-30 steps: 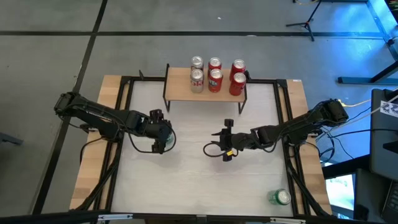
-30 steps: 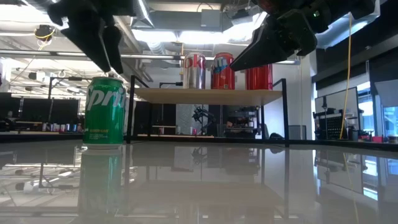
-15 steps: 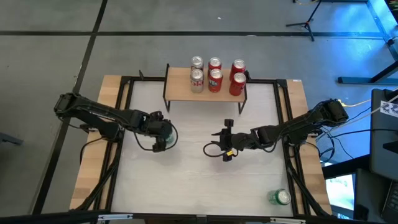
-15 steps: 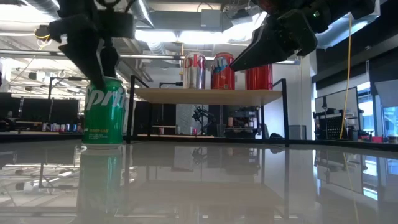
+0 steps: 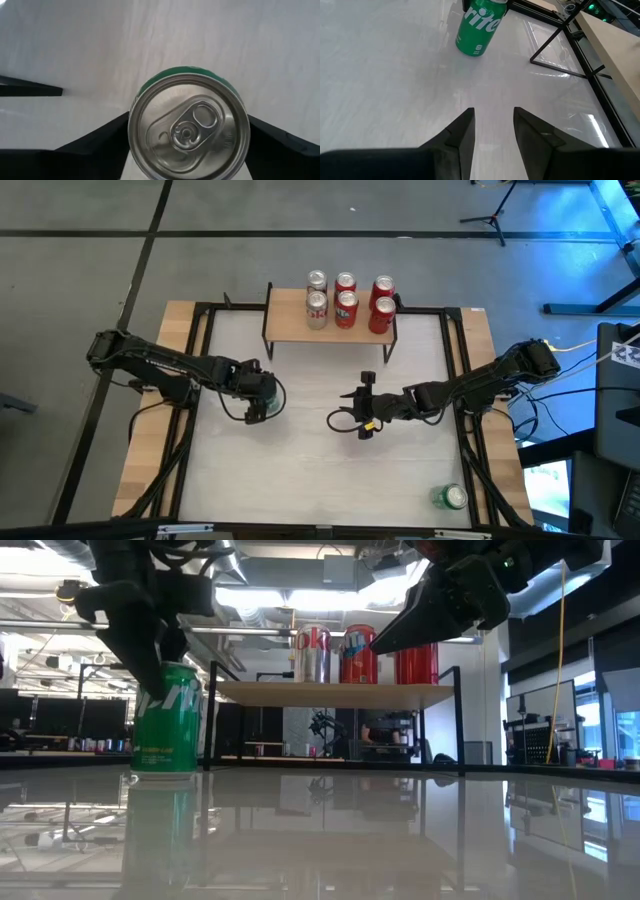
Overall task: Place canned beverage on shelf
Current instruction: Put the top green soda can on the shelf
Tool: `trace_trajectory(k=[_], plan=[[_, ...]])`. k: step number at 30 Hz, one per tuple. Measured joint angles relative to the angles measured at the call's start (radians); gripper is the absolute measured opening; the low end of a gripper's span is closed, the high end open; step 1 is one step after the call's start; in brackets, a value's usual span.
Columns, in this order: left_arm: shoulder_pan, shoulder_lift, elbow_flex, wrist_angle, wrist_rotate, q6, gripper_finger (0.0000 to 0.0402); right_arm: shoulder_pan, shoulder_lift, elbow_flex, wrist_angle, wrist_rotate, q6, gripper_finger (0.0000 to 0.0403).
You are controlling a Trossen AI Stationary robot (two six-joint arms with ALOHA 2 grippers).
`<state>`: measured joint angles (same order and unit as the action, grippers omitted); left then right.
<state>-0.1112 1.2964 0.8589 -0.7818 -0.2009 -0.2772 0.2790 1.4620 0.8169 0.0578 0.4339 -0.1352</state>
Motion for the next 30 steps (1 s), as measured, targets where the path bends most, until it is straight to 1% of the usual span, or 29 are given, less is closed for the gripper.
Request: trace_trajectory(k=[3, 6, 8, 12, 16, 21, 25, 30], plan=[[0.000, 0.000, 0.007, -0.003, 0.004, 0.023, 0.0279, 0.000, 0.000, 0.000, 0.000, 0.000, 0.000, 0.0133], [-0.001, 0.000, 0.050, -0.044, 0.012, 0.052, 0.0278, 0.000, 0.000, 0.000, 0.001, 0.000, 0.000, 0.0133], [-0.001, 0.000, 0.113, -0.084, 0.005, 0.071, 0.0278, 0.000, 0.000, 0.000, 0.001, 0.000, 0.000, 0.0133], [0.000, -0.001, 0.262, -0.204, -0.052, 0.106, 0.0280, 0.000, 0.000, 0.000, 0.006, 0.000, -0.001, 0.0133], [0.023, -0.002, 0.421, -0.282, -0.084, 0.157, 0.0283, 0.000, 0.000, 0.000, 0.008, 0.000, -0.001, 0.0133], [0.098, -0.002, 0.578, -0.352, -0.106, 0.234, 0.0285, 0.000, 0.000, 0.000, 0.008, 0.000, -0.001, 0.0133], [0.179, 0.003, 0.670, -0.390, -0.103, 0.299, 0.0286, 0.000, 0.000, 0.000, 0.009, 0.000, -0.001, 0.0133], [0.295, 0.047, 0.783, -0.425, -0.094, 0.394, 0.0287, 0.000, 0.000, 0.000, 0.023, 0.000, -0.006, 0.0133]])
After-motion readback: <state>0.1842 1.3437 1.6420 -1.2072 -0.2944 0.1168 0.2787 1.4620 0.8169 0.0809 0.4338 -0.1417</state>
